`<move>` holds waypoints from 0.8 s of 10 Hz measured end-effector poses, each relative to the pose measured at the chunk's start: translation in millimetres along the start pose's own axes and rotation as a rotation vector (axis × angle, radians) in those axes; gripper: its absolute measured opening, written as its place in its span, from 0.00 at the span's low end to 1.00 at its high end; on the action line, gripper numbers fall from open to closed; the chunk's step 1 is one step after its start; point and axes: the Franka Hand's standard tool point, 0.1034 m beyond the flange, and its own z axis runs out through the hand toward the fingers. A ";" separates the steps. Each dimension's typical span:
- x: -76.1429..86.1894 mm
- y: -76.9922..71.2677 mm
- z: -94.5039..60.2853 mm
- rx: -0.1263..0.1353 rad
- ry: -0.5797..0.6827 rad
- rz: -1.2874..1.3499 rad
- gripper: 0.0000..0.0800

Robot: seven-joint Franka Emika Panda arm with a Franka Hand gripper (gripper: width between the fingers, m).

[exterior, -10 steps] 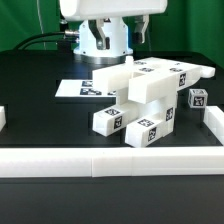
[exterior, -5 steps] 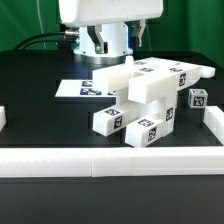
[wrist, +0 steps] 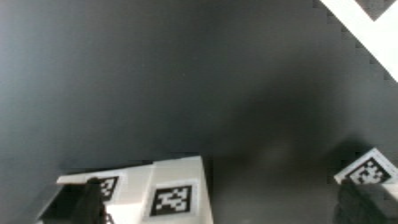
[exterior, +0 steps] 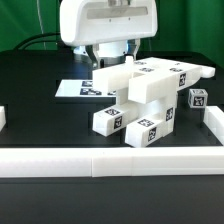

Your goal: Assemble chair

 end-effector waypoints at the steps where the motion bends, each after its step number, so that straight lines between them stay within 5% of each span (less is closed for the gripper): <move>1: 2.8 -1.0 1.0 0.001 0.000 -0.002 0.81; 4: 21.5 2.4 4.3 -0.008 0.008 0.035 0.81; 8: 19.8 2.2 5.3 -0.007 0.005 0.042 0.81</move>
Offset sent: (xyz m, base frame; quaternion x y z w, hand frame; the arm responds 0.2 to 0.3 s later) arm 0.0349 0.0193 -0.0038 -0.0041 0.0170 0.0352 0.9992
